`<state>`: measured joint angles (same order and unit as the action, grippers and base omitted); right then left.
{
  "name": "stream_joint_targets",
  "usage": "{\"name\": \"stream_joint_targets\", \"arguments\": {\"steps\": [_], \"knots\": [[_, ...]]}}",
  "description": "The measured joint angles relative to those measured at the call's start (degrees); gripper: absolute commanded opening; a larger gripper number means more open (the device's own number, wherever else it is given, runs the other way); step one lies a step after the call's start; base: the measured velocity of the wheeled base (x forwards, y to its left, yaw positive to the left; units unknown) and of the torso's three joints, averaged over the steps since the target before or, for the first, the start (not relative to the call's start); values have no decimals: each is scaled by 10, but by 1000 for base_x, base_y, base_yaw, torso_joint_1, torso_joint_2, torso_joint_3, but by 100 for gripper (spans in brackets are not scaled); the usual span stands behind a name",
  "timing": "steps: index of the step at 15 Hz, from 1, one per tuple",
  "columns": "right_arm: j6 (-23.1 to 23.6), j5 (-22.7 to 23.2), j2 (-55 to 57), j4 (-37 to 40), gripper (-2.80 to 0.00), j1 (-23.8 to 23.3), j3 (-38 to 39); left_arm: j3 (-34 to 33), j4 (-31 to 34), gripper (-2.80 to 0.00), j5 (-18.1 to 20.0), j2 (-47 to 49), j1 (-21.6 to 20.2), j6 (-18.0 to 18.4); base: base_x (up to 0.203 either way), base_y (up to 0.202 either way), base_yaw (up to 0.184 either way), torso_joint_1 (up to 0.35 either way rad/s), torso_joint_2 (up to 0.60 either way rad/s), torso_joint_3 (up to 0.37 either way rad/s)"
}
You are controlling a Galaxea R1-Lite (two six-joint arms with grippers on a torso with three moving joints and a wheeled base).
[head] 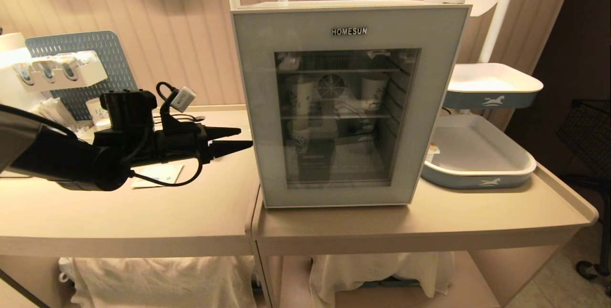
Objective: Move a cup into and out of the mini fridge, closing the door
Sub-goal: Open the freezer door
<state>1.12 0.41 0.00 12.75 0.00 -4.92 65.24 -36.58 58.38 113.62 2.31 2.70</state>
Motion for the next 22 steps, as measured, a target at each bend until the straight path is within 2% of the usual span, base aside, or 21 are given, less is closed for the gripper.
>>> {"name": "stream_joint_targets", "arguments": {"steps": [4, 7, 15, 20, 22], "knots": [[0, 0, 0, 0, -280, 0, 0, 4, 7, 0, 7, 2, 19, -21, 0, 0, 0, 0, 0, 0], [0, 0, 0, 0, -280, 0, 0, 2, 5, 0, 40, -1, 23, -44, 0, 0, 0, 0, 0, 0], [0, 0, 0, 0, -280, 0, 0, -3, 8, 0, 57, 1, 41, -45, 0, 0, 0, 0, 0, 0], [0, 0, 0, 0, -280, 0, 0, -7, 12, 0, 98, 8, 53, -49, 0, 0, 0, 0, 0, 0], [0, 0, 0, 0, -280, 1, 0, -16, 8, 0, 98, 8, 54, -48, 0, 0, 0, 0, 0, 0]]}}
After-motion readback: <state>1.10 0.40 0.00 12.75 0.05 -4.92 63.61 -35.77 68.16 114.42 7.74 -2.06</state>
